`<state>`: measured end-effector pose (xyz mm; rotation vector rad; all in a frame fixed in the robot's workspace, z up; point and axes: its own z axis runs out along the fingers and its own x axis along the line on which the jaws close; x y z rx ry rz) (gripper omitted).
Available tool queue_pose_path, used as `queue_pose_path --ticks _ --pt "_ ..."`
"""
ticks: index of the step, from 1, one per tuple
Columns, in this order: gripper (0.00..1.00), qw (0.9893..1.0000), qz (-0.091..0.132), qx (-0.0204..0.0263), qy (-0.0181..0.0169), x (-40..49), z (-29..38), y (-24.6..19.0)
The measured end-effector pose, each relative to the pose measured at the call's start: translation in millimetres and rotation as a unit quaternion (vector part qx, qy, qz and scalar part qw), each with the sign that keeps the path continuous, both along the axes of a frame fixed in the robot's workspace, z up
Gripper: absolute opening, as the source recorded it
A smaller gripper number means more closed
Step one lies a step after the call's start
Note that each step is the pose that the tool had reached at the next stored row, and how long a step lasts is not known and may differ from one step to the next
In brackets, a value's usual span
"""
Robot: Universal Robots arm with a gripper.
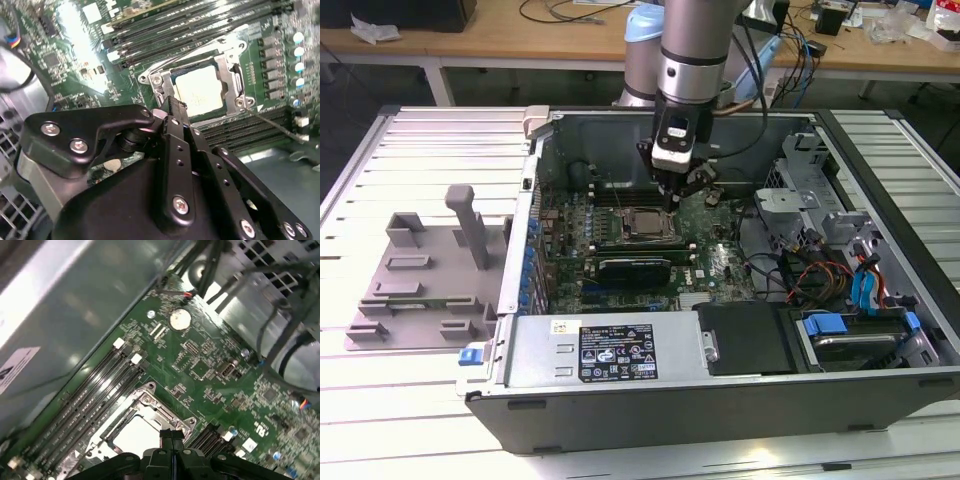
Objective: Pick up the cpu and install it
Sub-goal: 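Close the cpu cover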
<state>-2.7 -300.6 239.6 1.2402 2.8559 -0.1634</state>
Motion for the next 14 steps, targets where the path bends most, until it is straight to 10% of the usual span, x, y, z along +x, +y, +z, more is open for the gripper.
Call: queue_pose_path --ticks 2,5,7,9,12,14 --pt "0.11 0.9995 0.032 0.0000 0.0000 0.0 -0.3 0.0" --pt "0.11 0.9952 0.098 0.0000 0.0000 0.0 -1.2 0.0" --pt "0.11 0.9888 0.149 0.0000 0.0000 0.0 -2.0 0.0" --pt "0.11 0.9798 0.200 0.0004 -0.0001 0.1 -3.0 0.1" --pt "0.11 0.9727 0.232 0.0019 -0.0004 0.0 -3.3 0.1" --pt "0.11 0.9715 0.237 0.0019 -0.0003 0.0 -3.3 0.0"
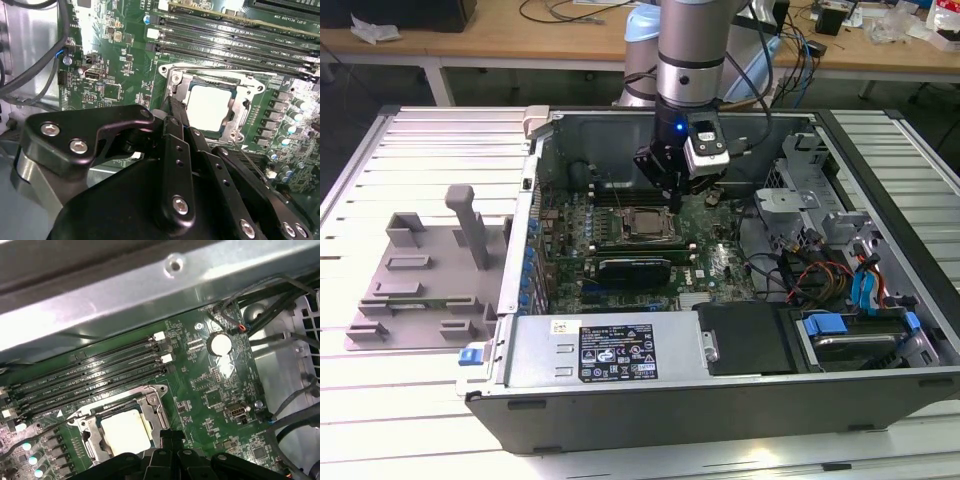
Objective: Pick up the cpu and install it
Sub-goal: 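Close the cpu cover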
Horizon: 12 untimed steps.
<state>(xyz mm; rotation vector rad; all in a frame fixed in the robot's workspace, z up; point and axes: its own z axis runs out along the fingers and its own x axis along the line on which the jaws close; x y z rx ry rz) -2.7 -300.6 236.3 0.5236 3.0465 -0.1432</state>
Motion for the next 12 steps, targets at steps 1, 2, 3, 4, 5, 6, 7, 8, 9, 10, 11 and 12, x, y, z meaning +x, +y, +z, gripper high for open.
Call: queue_pose_path --ticks 1,2,3,4,5,6,7,8,9,10,11,12 --pt "0.11 1.0000 0.000 0.0000 0.0000 0.0 0.0 0.0" --pt "0.11 1.0000 0.000 0.0025 0.0000 -0.1 0.1 -0.1" --pt "0.11 1.0000 0.002 0.0042 0.0001 0.0 -0.2 0.0" --pt "0.11 1.0000 0.009 0.0042 0.0002 0.2 -0.7 0.0" --pt "0.11 0.9999 0.015 0.0042 0.0002 0.3 -1.2 -0.1" --pt "0.11 0.9998 0.019 0.0037 0.0007 0.3 -1.9 -0.1" --pt "0.11 0.9997 0.024 0.0025 0.0012 0.3 -2.3 -0.2" --pt "0.11 0.9997 0.026 0.0022 0.0013 0.3 -2.3 -0.2" --pt "0.11 0.9997 0.026 0.0023 0.0013 0.3 -2.3 -0.2" --pt "0.11 0.9997 0.026 0.0023 0.0013 0.3 -2.3 -0.2" --pt "0.11 0.9993 0.038 0.0024 0.0012 0.3 -2.6 -0.1" --pt "0.11 0.9984 0.057 0.0024 0.0013 0.3 -3.0 -0.2"
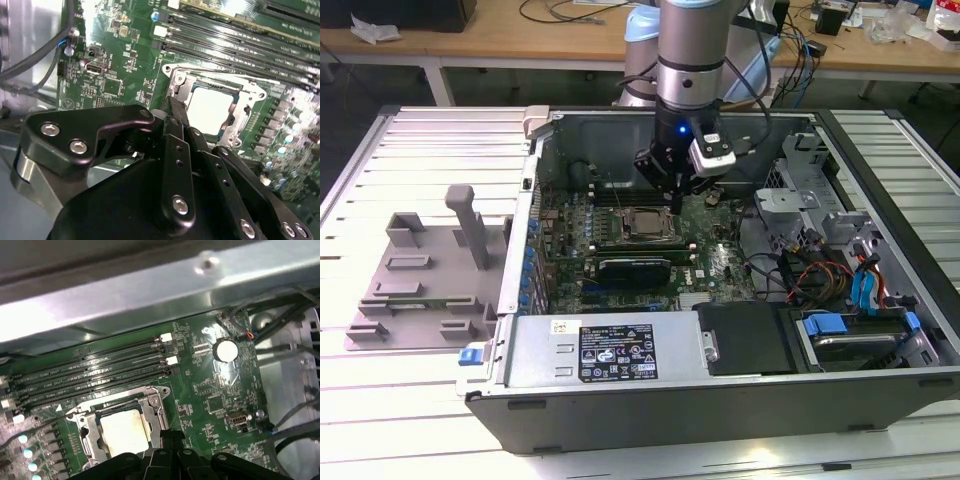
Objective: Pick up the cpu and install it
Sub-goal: 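Close the cpu cover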
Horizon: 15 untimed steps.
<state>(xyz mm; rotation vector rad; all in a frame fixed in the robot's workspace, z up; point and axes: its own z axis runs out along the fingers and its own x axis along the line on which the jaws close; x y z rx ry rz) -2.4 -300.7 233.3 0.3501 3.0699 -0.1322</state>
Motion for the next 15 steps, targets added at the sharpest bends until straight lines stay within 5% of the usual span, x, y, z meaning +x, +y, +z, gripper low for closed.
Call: queue_pose_path --ticks 4,6,7,11,15 --pt "0.11 0.9997 0.023 -0.0022 0.0006 0.0 -0.3 0.0" --pt "0.11 0.9996 0.024 -0.0008 0.0181 0.1 -0.7 0.0" --pt "0.11 0.9994 0.024 -0.0006 0.0241 0.1 -0.7 -0.1" --pt "0.11 0.9987 0.044 0.0061 0.0239 -0.2 -1.6 0.0" --pt "0.11 0.9972 0.071 0.0061 0.0241 -11.9 -3.8 -0.1"
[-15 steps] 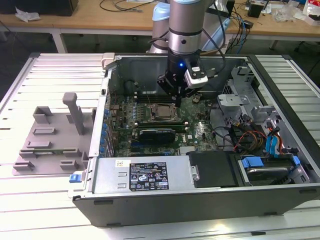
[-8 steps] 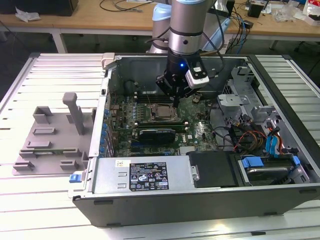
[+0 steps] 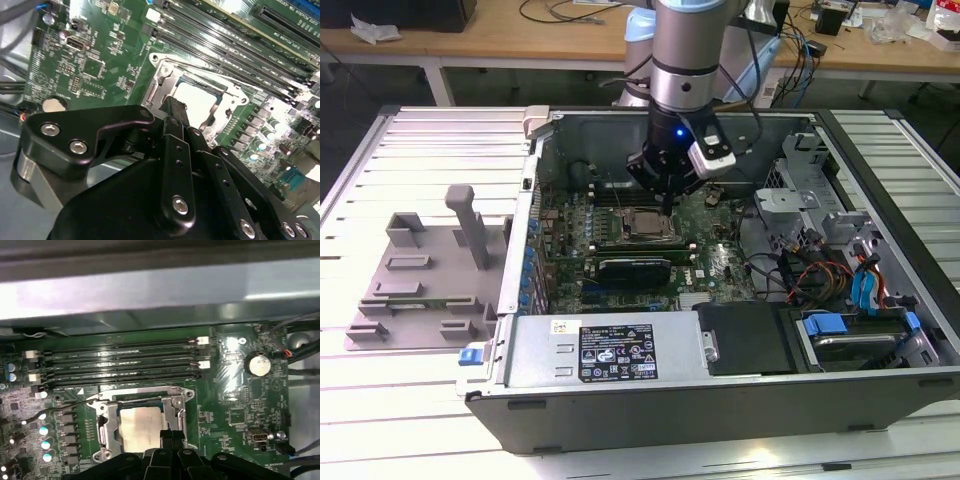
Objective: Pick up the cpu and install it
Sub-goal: 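Close the cpu cover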
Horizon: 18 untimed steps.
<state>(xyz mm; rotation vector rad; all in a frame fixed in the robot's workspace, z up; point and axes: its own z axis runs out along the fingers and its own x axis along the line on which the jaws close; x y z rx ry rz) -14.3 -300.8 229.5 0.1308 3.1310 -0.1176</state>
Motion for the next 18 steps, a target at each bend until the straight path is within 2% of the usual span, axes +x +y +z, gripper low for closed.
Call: queue_pose_path --ticks 6,11,14,18 --pt "0.11 0.9999 0.012 0.0000 0.0000 -20.9 -2.2 0.0" --pt "0.11 0.9998 0.022 0.0000 0.0000 -29.4 -5.0 -0.5" --pt "0.11 0.9990 0.044 0.0000 -0.0001 -33.7 -7.3 -1.9" --pt "0.11 0.9990 0.044 0.0001 0.0000 -42.9 -8.5 -6.3"
